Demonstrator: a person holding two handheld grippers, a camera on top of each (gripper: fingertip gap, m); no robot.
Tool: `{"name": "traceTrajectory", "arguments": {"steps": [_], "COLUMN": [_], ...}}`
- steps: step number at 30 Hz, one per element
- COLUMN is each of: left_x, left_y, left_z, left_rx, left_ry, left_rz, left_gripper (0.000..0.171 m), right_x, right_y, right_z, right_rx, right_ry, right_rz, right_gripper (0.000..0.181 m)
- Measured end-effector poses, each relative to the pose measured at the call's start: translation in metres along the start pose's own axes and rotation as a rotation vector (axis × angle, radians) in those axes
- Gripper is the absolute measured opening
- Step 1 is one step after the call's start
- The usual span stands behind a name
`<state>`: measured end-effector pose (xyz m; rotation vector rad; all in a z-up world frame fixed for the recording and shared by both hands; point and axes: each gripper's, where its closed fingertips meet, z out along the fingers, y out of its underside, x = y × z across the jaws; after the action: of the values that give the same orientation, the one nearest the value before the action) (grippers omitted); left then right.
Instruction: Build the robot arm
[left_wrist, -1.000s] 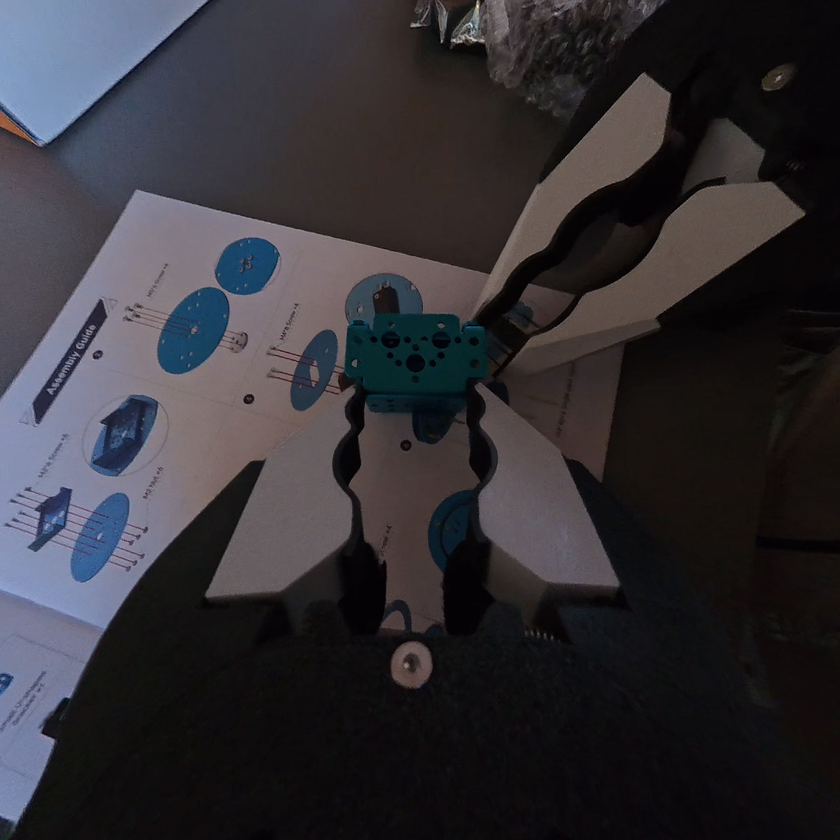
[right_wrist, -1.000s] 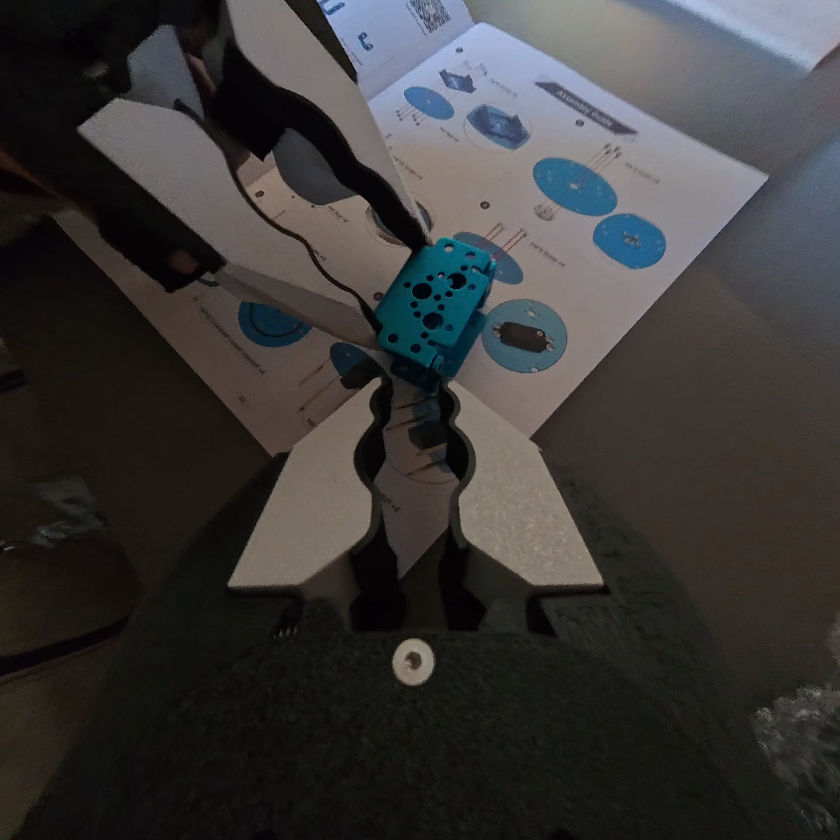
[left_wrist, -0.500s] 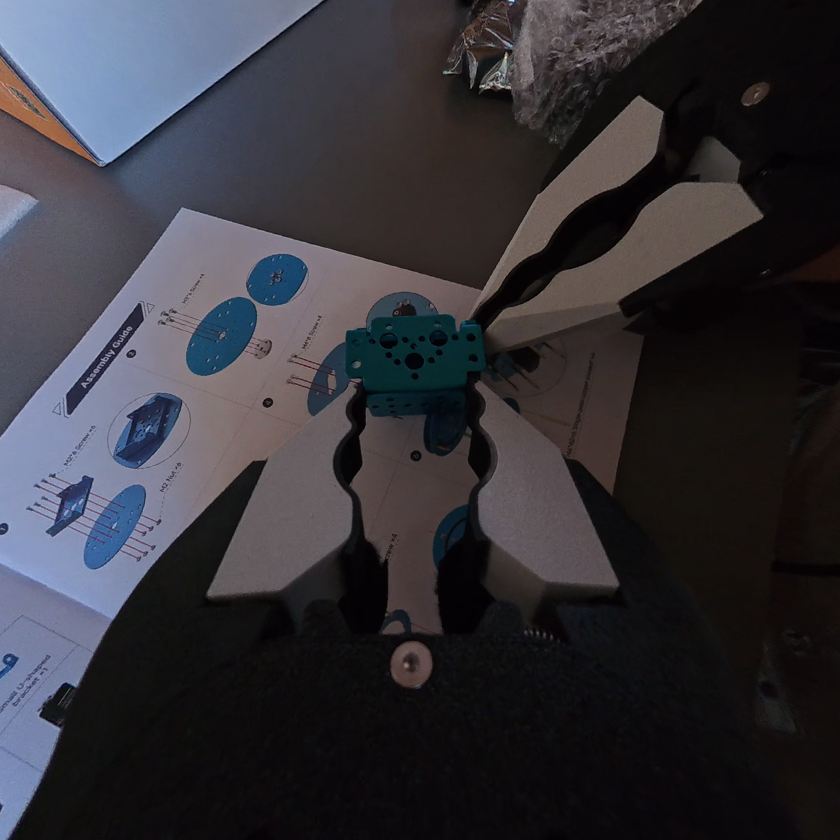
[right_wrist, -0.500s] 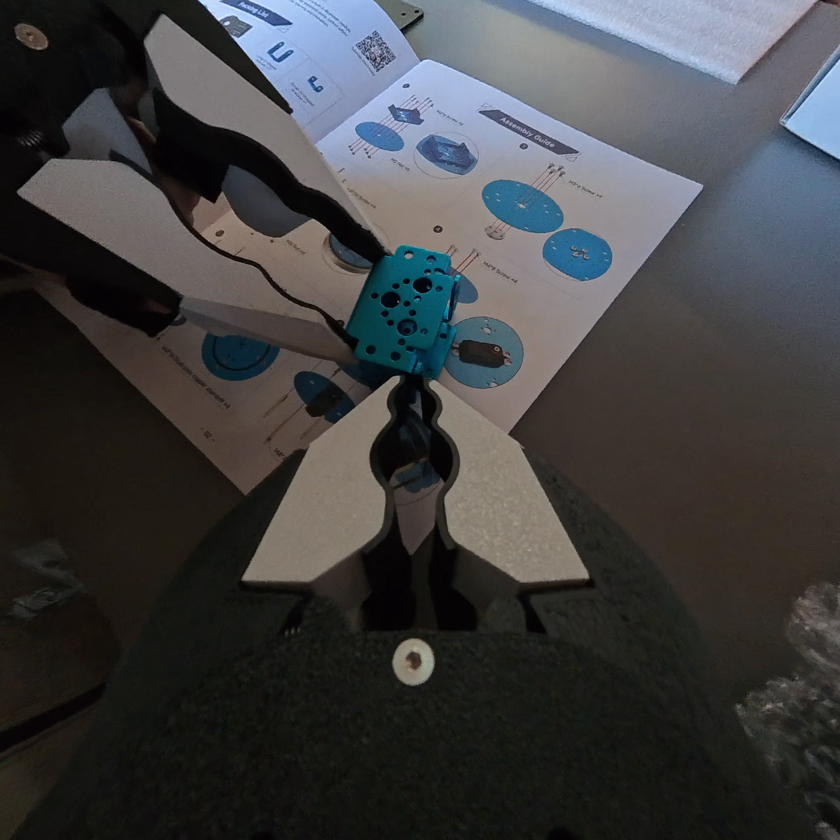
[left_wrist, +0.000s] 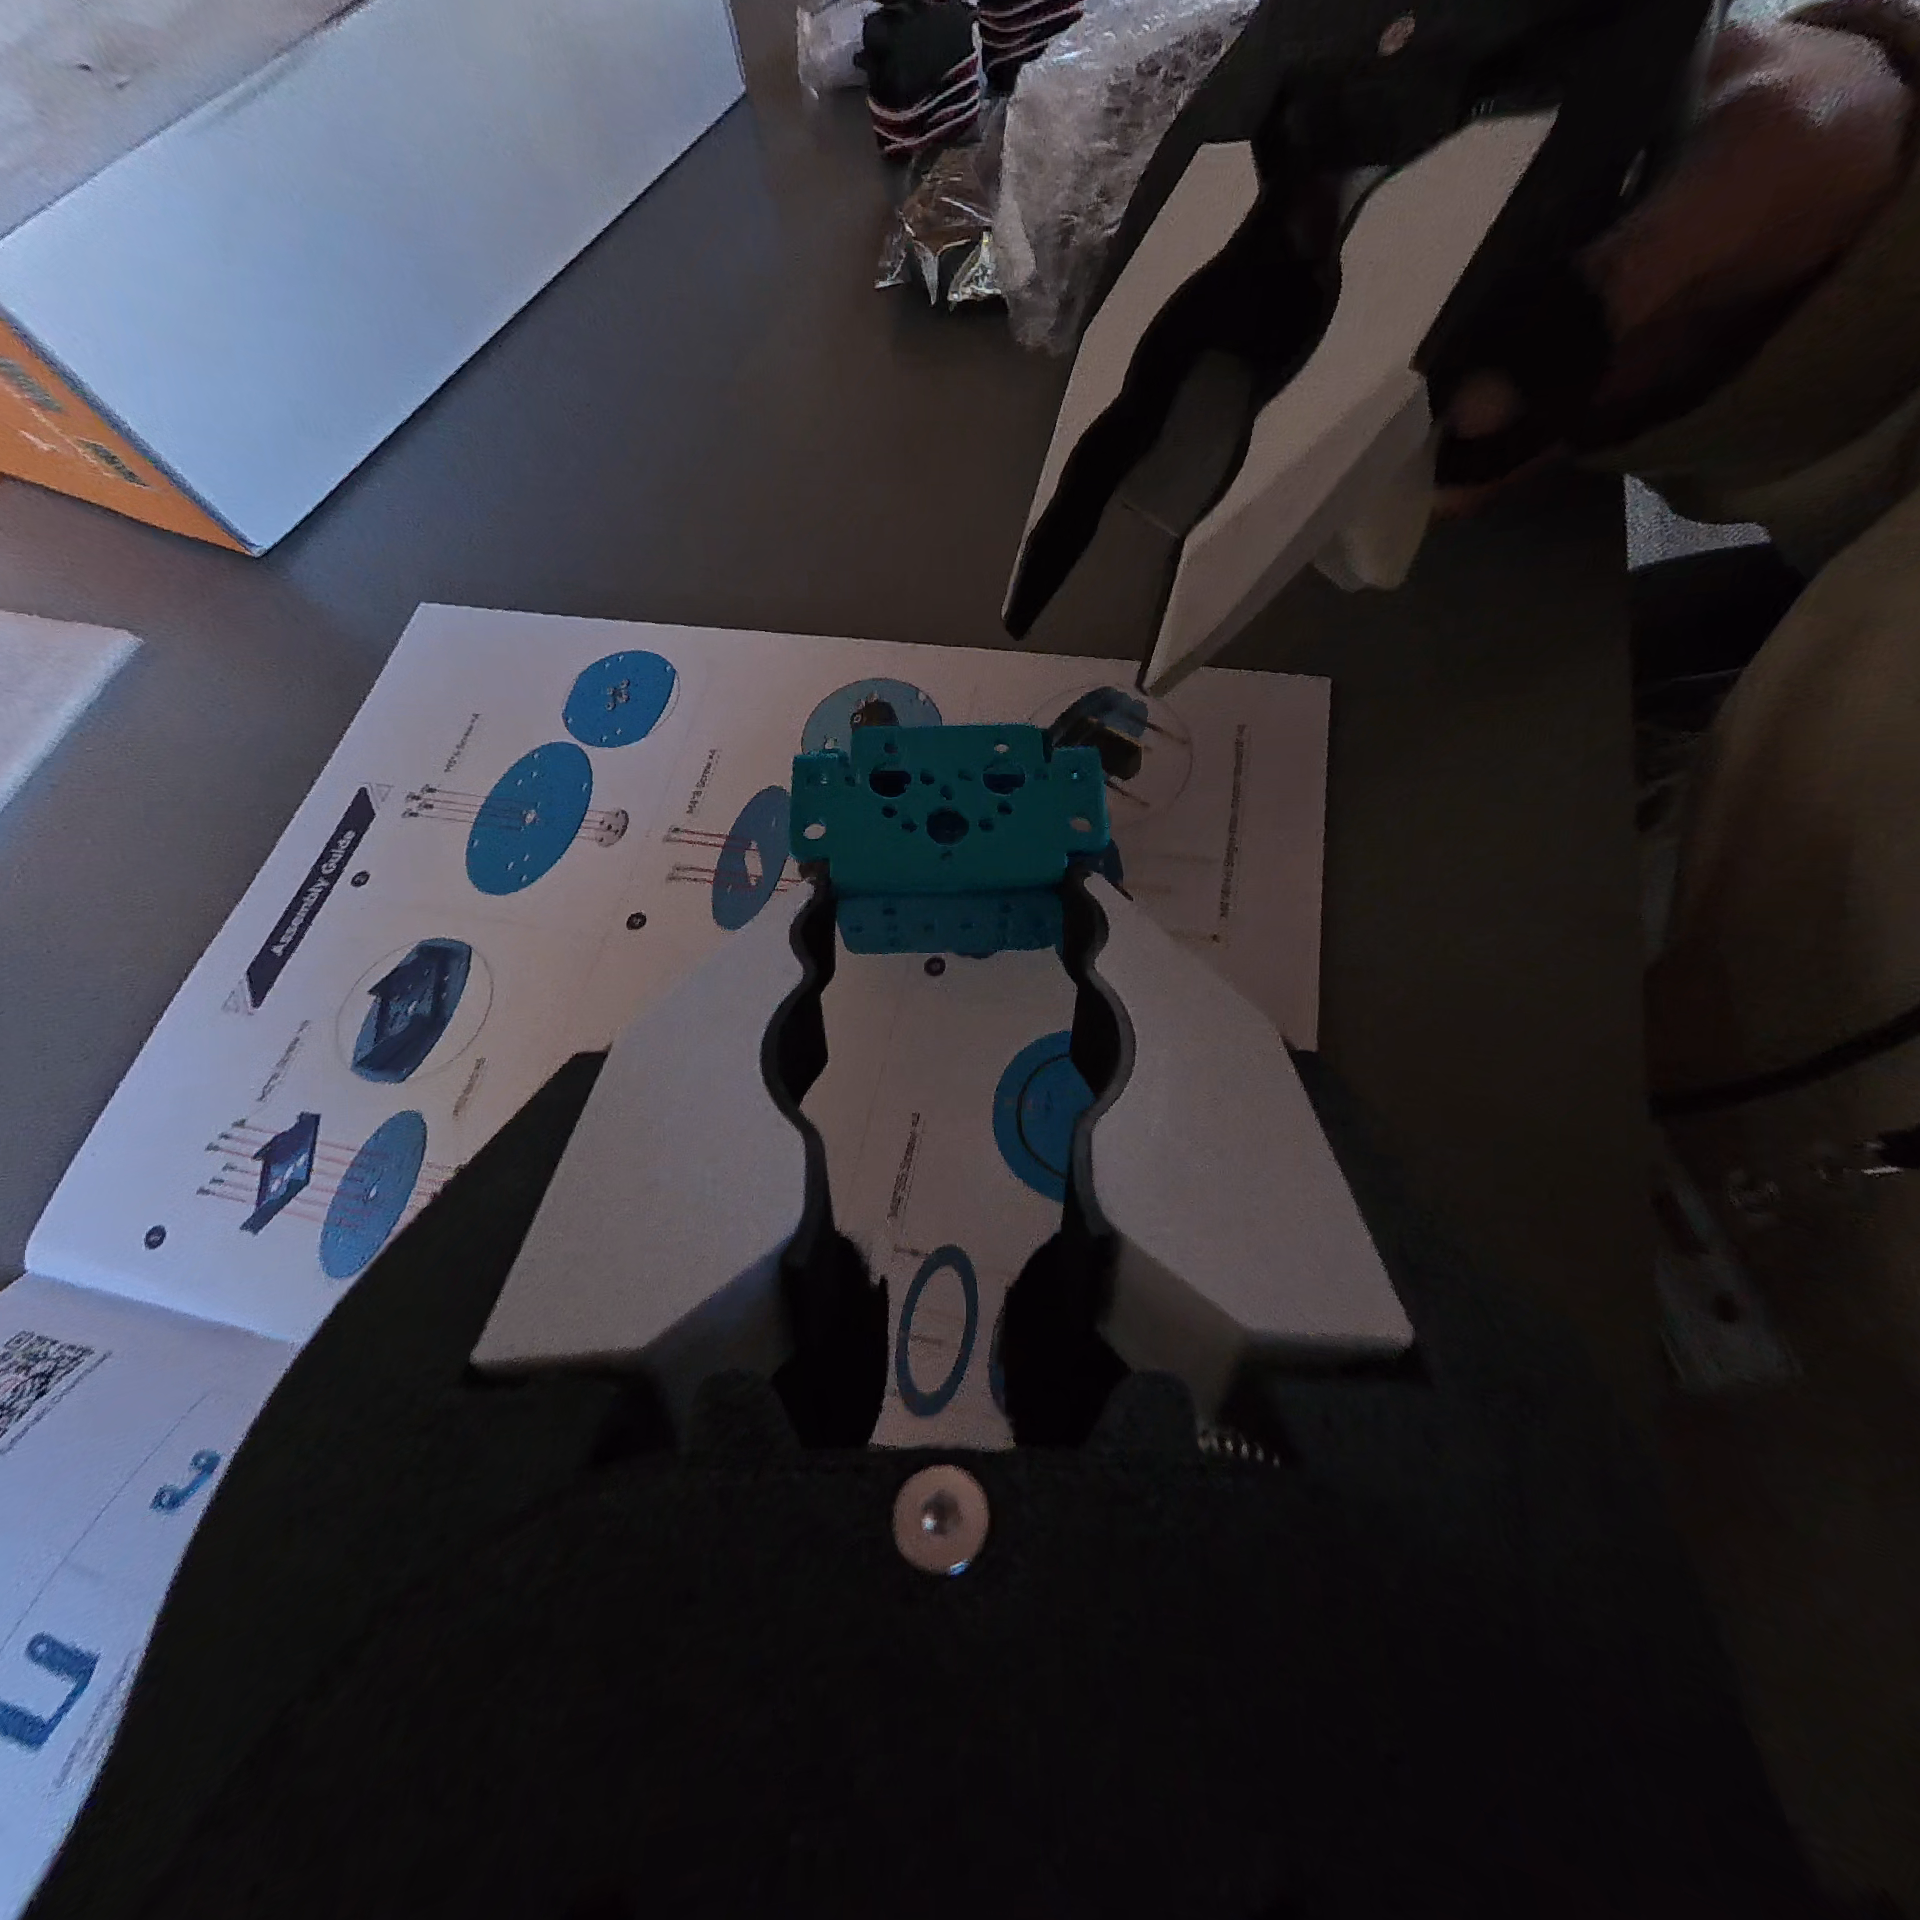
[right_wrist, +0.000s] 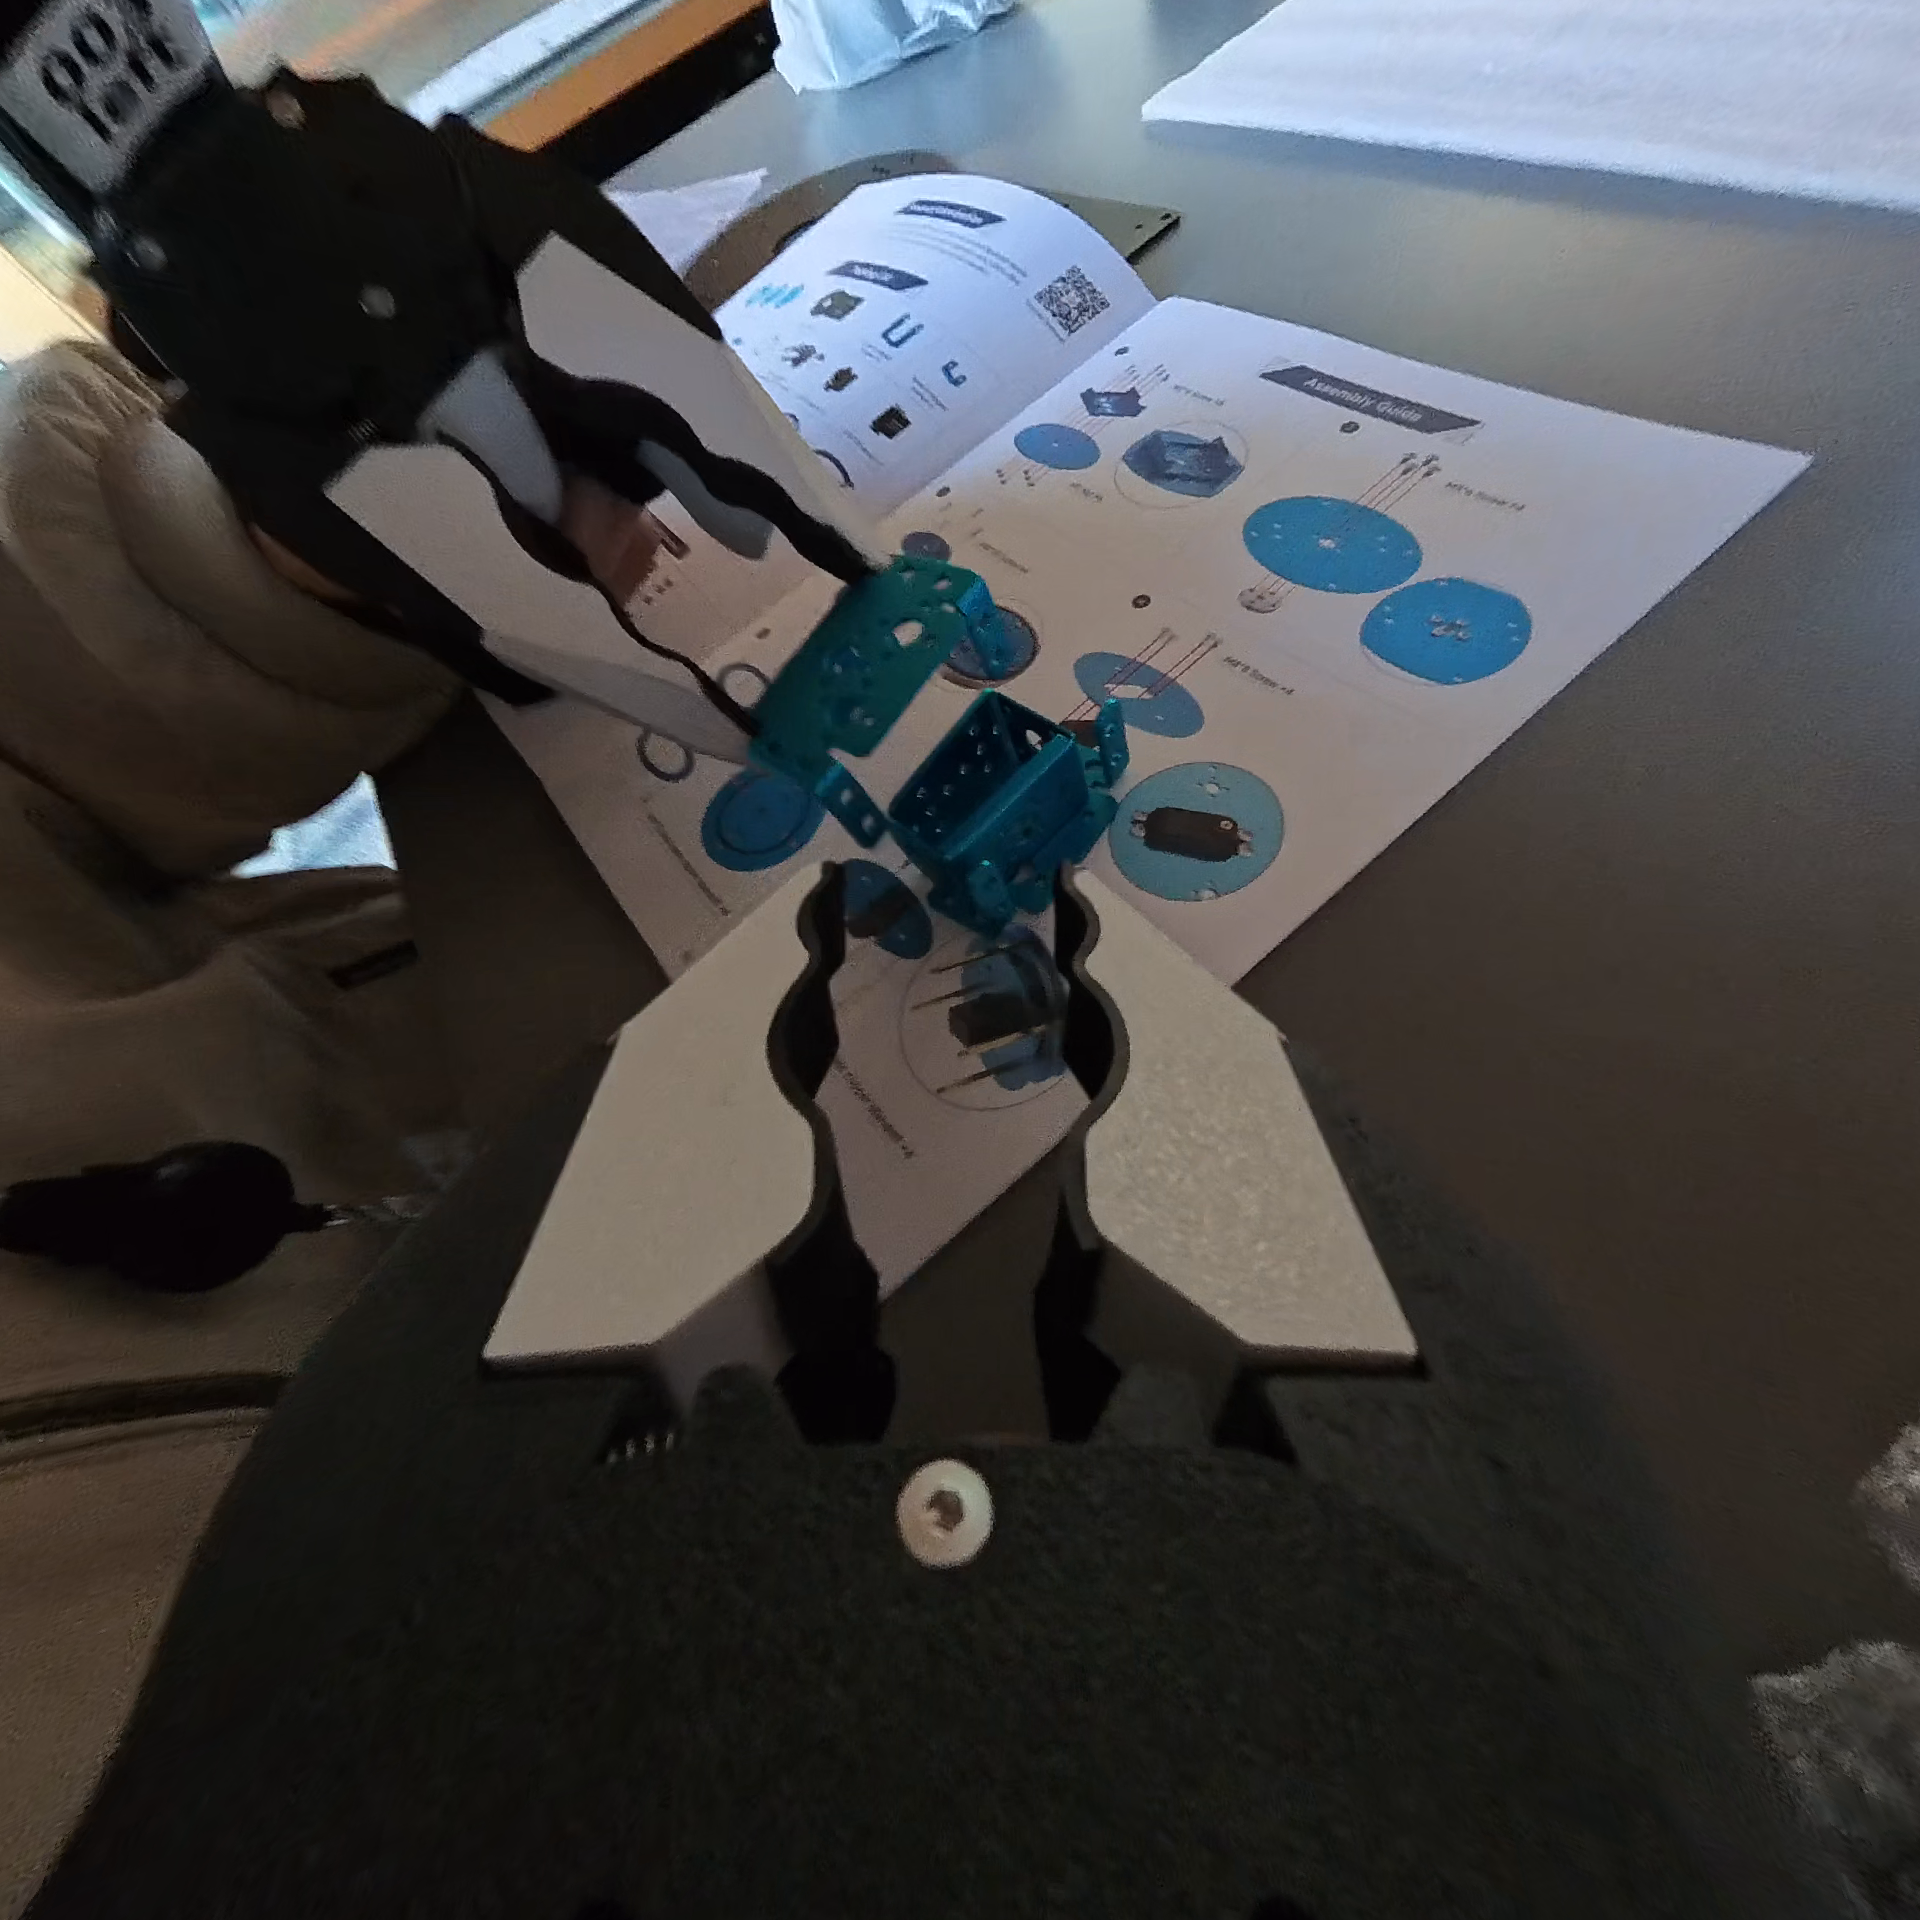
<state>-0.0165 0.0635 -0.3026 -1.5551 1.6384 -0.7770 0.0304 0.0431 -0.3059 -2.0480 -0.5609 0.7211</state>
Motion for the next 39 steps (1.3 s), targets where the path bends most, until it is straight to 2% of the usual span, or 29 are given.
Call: {"name": "traceTrajectory", "arguments": {"steps": [8, 13, 16, 18, 21, 22, 29, 33, 39], "left_x": [-0.025, -0.02, -0.018, -0.016, -0.014, -0.014, -0.014, -0.016, -0.018], "left_y": [0.017, 0.026, 0.031, 0.031, 0.029, 0.028, 0.026, 0.028, 0.029], "left_z": [-0.038, -0.045, -0.044, -0.044, -0.044, -0.045, -0.056, -0.058, -0.055], "left_rx": [-0.03, -0.007, -0.007, 0.0, 0.02, 0.028, 0.084, 0.097, 0.102], "left_ry": [-0.118, -0.135, -0.148, -0.146, -0.139, -0.138, -0.13, -0.124, -0.106], "left_rz": [-0.099, -0.146, -0.145, -0.144, -0.139, -0.136, -0.14, -0.156, -0.167], "left_gripper": [0.043, 0.043, 0.043, 0.043, 0.043, 0.043, 0.043, 0.043, 0.043], "right_x": [0.012, 0.002, 0.004, 0.007, 0.013, 0.013, 0.011, 0.004, 0.014], "right_y": [0.002, -0.006, -0.005, -0.003, 0.004, 0.005, -0.001, -0.018, -0.082], "right_z": [0.03, 0.034, 0.038, 0.043, 0.05, 0.052, 0.047, 0.034, -0.017], "right_rx": [-0.102, -0.079, -0.11, -0.133, -0.174, -0.179, -0.138, -0.083, -0.034], "right_ry": [0.204, 0.178, 0.22, 0.269, 0.363, 0.385, 0.427, 0.389, 0.326], "right_rz": [-0.153, -0.131, -0.126, -0.125, -0.139, -0.145, -0.142, -0.142, -0.151], "right_gripper": [0.034, 0.035, 0.051, 0.053, 0.046, 0.037, 0.035, 0.032, 0.032]}}
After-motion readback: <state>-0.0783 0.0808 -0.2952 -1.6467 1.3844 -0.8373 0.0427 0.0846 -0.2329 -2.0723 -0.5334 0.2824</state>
